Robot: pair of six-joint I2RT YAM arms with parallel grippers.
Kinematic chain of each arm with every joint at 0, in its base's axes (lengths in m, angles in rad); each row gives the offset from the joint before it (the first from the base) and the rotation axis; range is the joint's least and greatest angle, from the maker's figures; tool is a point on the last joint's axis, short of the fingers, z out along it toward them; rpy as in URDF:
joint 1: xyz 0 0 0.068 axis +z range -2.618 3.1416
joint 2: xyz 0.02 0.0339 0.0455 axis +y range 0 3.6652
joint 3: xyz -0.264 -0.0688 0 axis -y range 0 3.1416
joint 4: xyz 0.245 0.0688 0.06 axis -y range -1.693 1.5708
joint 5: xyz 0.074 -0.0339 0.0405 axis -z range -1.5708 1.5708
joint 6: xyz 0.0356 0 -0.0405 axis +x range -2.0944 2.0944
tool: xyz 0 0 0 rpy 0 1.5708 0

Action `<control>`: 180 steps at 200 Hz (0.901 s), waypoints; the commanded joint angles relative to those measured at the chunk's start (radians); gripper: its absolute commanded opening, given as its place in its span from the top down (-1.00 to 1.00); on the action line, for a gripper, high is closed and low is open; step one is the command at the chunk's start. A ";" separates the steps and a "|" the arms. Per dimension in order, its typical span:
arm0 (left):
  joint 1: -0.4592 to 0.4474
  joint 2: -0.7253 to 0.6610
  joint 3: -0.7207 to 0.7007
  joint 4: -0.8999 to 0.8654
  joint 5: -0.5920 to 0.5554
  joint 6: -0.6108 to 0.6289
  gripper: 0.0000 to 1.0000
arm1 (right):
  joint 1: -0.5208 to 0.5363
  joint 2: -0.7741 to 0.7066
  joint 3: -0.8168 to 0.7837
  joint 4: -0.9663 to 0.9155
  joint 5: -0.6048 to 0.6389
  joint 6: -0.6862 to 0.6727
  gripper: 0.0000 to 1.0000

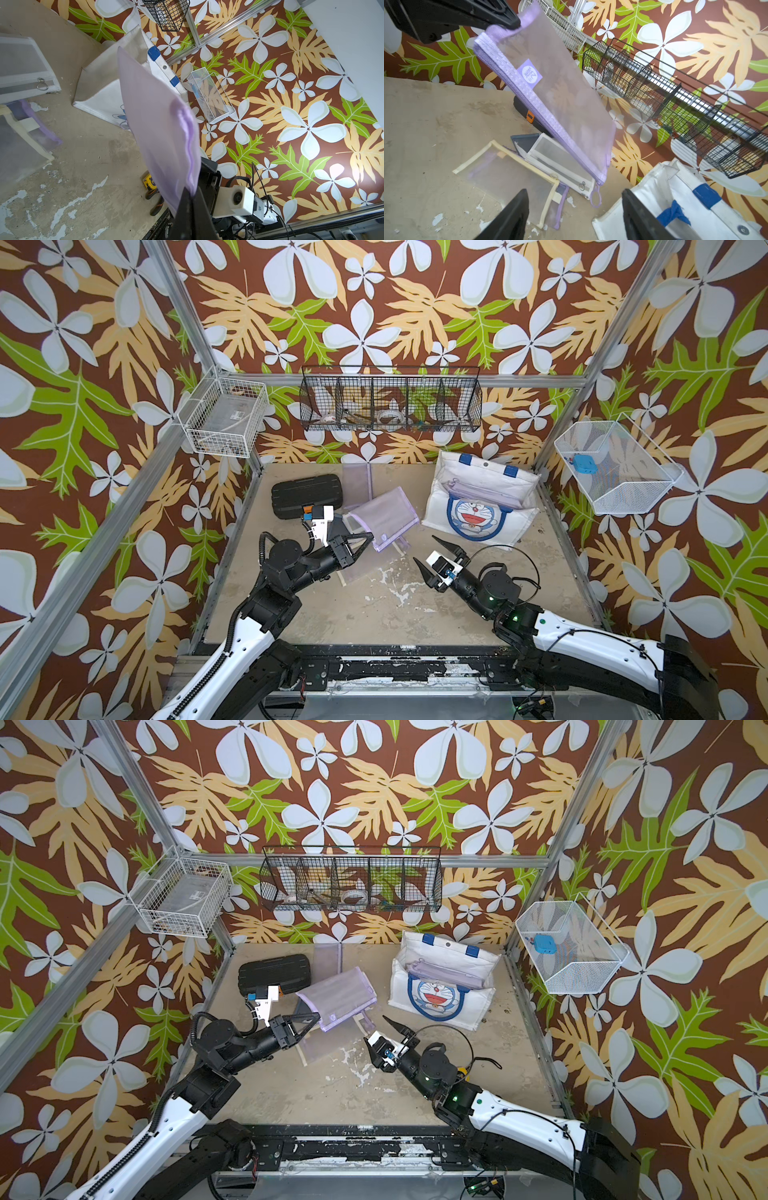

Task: Put the pencil pouch into the canvas bag
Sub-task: Pick up the pencil case from the pencil case.

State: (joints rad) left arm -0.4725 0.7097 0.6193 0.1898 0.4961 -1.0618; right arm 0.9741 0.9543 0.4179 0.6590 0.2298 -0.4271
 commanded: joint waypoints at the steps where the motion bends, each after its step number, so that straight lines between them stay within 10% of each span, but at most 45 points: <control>1: 0.000 -0.002 0.008 0.043 0.024 -0.047 1.00 | 0.016 0.057 0.027 0.141 0.033 -0.041 -0.43; 115: 0.000 0.037 -0.027 0.199 0.094 -0.168 1.00 | 0.070 0.370 0.198 0.284 0.169 -0.164 -0.20; 180: 0.000 0.023 -0.074 0.232 0.105 -0.192 1.00 | 0.070 0.365 0.243 0.209 0.184 -0.176 1.00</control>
State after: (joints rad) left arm -0.4725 0.7319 0.5682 0.3592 0.5808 -1.2255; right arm 1.0420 1.3426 0.6548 0.8978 0.3981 -0.5976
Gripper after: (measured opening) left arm 0.055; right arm 0.047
